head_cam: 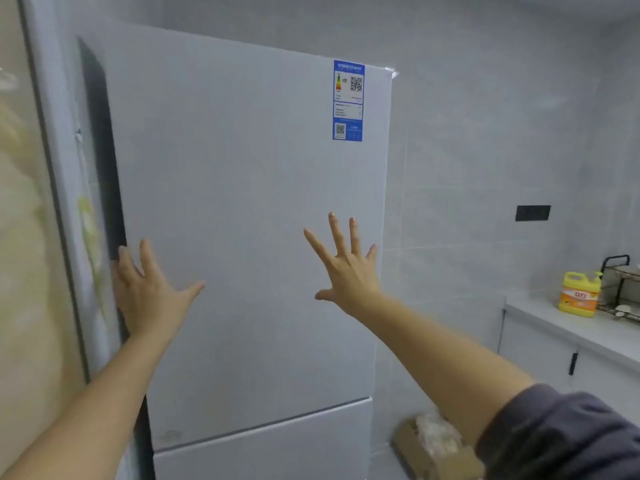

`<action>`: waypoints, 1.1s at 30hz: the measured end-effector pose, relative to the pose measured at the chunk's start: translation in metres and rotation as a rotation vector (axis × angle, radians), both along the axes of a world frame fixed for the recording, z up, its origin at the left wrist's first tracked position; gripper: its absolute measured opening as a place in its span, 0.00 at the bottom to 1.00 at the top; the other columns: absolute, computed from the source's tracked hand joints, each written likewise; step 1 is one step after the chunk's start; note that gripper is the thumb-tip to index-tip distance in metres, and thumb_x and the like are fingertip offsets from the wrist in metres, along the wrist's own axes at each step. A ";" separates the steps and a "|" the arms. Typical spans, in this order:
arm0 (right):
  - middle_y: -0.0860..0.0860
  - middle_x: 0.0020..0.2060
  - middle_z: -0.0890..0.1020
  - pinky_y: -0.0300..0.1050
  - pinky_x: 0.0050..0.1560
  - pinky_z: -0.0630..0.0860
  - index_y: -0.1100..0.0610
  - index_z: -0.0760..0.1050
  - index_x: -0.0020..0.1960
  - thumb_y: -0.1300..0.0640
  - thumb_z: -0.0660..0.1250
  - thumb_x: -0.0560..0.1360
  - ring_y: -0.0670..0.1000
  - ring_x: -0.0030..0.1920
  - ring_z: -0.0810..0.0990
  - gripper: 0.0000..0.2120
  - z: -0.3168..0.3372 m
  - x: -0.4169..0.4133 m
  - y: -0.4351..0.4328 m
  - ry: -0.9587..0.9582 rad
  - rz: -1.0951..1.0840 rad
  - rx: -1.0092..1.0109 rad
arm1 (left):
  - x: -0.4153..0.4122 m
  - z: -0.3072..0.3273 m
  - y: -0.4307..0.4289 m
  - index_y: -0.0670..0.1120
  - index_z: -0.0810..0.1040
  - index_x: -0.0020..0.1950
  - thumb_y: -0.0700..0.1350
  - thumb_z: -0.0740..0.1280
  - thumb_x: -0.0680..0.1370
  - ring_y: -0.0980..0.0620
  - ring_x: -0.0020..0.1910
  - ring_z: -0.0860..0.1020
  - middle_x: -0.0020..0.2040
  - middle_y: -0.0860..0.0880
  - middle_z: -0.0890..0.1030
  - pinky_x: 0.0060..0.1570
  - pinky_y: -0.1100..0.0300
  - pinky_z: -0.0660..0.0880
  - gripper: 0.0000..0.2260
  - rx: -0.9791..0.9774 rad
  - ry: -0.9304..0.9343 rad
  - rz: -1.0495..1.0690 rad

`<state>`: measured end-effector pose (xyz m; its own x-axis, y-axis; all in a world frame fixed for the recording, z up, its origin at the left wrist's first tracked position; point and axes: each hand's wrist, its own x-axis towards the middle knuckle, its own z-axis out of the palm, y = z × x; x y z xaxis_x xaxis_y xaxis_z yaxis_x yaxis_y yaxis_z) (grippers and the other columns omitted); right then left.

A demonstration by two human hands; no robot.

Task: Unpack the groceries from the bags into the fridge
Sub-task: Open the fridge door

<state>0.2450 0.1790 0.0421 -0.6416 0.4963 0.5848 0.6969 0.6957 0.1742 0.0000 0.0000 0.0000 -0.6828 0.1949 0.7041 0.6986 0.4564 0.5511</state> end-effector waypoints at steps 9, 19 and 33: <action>0.50 0.71 0.21 0.79 0.64 0.60 0.35 0.26 0.73 0.41 0.79 0.64 0.67 0.74 0.28 0.64 -0.006 -0.091 0.031 0.022 0.075 -0.116 | -0.059 -0.013 0.020 0.45 0.47 0.79 0.58 0.81 0.62 0.35 0.71 0.65 0.74 0.37 0.62 0.65 0.35 0.67 0.58 0.208 -0.290 -0.075; 0.54 0.64 0.14 0.86 0.59 0.50 0.37 0.14 0.65 0.36 0.77 0.63 0.68 0.64 0.16 0.69 -0.008 -0.113 0.034 -0.013 -0.014 -0.183 | -0.057 -0.016 0.023 0.34 0.64 0.66 0.59 0.81 0.60 0.31 0.64 0.70 0.65 0.34 0.68 0.57 0.36 0.72 0.47 0.191 -0.370 0.049; 0.57 0.55 0.09 0.86 0.59 0.44 0.43 0.04 0.50 0.30 0.73 0.62 0.70 0.55 0.11 0.71 0.005 -0.105 0.021 -0.158 -0.125 -0.281 | -0.033 -0.013 -0.001 0.35 0.65 0.66 0.64 0.79 0.59 0.32 0.61 0.73 0.64 0.34 0.70 0.48 0.38 0.75 0.48 0.123 -0.418 0.116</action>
